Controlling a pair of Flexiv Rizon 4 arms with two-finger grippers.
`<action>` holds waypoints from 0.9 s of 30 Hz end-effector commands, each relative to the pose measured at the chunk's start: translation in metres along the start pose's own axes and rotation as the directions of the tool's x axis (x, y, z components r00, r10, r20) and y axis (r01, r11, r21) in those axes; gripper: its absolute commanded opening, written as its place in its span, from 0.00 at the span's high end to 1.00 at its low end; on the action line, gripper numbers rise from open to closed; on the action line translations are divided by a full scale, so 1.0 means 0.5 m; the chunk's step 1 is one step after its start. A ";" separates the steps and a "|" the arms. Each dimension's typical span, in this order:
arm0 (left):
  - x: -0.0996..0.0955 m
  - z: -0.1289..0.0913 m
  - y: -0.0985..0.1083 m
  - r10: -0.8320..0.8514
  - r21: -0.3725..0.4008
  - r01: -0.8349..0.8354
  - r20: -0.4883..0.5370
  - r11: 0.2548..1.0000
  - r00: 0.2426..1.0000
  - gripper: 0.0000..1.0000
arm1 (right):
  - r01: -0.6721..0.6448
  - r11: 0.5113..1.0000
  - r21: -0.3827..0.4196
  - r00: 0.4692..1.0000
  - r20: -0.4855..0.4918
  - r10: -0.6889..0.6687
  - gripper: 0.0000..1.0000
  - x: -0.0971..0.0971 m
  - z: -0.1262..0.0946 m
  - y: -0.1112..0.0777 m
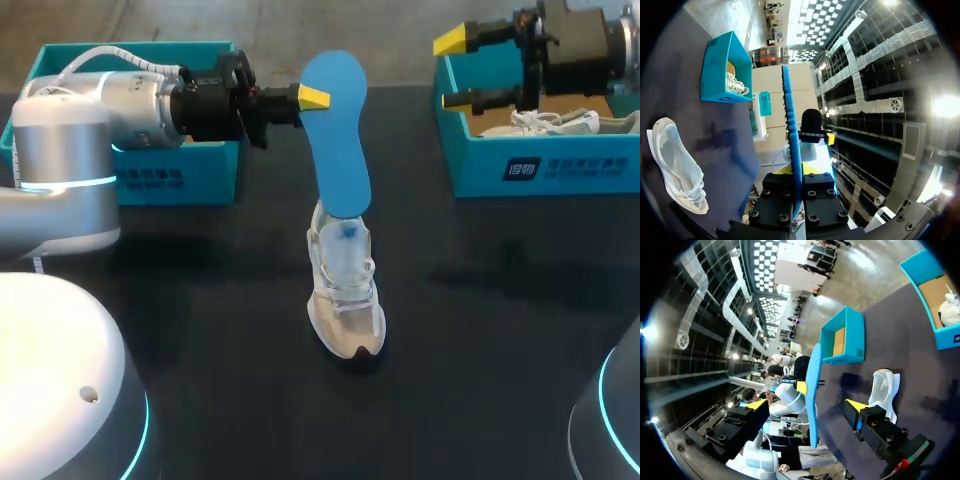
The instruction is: Take the shoe out of the shoebox, open the shoe tongue, remove and reinsert the insole, then place the shoe into the shoebox
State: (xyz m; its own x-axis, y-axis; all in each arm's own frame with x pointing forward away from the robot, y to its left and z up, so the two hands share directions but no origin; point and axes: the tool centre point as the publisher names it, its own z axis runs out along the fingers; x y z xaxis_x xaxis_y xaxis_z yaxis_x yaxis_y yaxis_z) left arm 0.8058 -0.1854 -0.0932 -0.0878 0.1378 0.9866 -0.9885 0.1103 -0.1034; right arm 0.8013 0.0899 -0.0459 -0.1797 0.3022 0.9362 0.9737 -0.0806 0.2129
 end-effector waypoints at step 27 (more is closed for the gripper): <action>-0.023 0.003 -0.021 -0.007 0.006 0.007 0.016 1.000 1.000 1.00 | 0.111 0.991 0.072 0.868 0.479 -0.132 0.00 0.213 0.039 0.038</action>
State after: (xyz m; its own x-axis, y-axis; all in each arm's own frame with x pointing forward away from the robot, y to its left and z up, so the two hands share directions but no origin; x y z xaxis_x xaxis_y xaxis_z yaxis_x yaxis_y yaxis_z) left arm 0.8179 -0.1896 -0.1032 -0.0826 0.1228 0.9890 -0.9896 0.1069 -0.0959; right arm 0.7945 0.1315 0.0337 -0.1928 0.6664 0.7202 0.9607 -0.0212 0.2767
